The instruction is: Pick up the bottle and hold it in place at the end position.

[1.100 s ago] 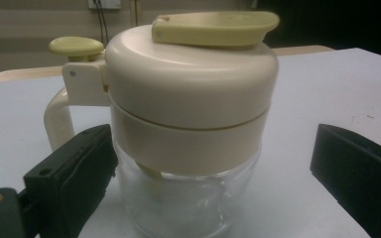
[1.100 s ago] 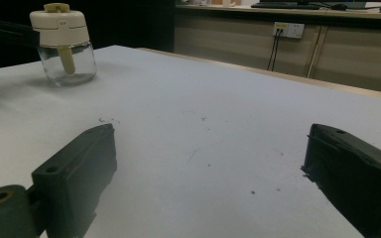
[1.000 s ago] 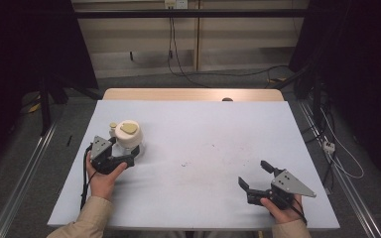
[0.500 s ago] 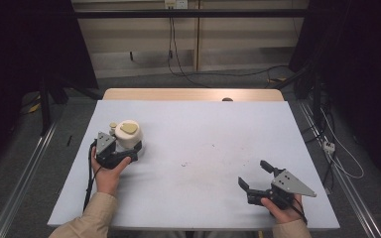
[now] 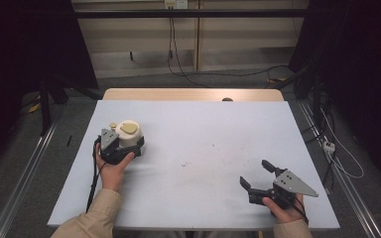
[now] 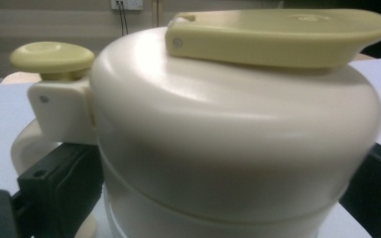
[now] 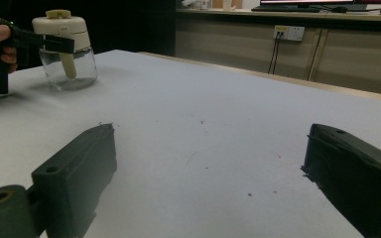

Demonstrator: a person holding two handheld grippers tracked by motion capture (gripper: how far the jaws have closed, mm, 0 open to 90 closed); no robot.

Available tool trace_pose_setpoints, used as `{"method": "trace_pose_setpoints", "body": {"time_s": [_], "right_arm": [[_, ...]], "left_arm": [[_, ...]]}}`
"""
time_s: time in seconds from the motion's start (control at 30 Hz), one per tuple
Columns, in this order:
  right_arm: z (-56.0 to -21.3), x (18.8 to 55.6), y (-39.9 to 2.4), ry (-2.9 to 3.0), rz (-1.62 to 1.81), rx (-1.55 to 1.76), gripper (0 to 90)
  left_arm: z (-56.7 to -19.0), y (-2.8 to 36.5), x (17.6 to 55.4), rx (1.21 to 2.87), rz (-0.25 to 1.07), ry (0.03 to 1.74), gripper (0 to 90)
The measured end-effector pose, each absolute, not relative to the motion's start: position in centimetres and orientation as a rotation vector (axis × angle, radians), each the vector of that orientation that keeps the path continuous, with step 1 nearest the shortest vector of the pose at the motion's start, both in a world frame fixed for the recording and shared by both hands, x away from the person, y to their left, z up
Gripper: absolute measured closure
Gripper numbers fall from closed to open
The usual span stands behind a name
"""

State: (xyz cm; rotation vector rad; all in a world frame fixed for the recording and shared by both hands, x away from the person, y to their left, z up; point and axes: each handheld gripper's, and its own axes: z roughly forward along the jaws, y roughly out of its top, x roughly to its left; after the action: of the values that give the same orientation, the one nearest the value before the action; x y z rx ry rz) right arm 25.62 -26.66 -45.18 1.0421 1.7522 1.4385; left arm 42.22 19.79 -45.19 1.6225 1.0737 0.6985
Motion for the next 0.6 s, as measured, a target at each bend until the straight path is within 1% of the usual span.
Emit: {"method": "trace_pose_setpoints", "body": {"time_s": [0.6], "right_arm": [[-45.25, 25.71, -26.75, 1.759, 1.447, 1.046, 5.9]], "left_arm": [[-45.55, 19.54, 42.87, 1.574, 0.696, 1.091, 4.9]]}}
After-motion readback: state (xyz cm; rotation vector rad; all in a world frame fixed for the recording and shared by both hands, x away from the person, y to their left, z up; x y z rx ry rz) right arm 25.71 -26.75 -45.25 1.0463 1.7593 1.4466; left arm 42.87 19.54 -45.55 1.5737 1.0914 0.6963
